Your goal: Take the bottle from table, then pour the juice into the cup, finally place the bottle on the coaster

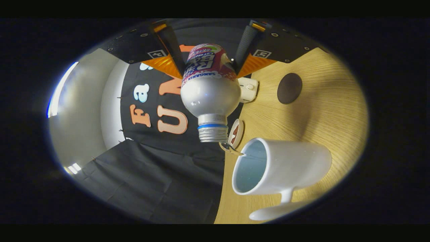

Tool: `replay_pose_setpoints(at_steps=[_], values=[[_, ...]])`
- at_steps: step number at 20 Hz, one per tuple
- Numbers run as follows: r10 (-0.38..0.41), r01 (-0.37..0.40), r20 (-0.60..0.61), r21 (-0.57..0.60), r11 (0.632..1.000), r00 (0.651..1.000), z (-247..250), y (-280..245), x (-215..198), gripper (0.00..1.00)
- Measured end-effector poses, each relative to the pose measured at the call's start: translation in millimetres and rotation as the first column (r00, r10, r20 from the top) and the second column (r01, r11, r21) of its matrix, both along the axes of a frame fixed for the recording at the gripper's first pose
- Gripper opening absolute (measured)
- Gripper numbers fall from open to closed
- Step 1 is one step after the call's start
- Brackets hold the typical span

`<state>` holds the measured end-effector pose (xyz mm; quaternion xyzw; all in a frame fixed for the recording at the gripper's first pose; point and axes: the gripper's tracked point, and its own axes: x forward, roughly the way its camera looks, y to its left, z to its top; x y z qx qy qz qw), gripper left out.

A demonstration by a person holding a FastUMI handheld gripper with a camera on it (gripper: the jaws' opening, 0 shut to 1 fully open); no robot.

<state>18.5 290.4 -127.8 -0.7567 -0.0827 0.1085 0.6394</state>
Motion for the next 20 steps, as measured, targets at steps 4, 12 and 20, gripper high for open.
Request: replay_pose_setpoints(at_steps=[4,12,20], values=[[0.007,-0.007,0.012,-0.015,1.000,1.000,1.9,0.9,0.1,0.77],[0.037,-0.034,0.045,-0.060,0.998,0.998,6.8,2.5,4.3,0.77],[0.064,-0.058,0.061,-0.105,0.993,0.996,8.0,4.0,6.5,0.77]])
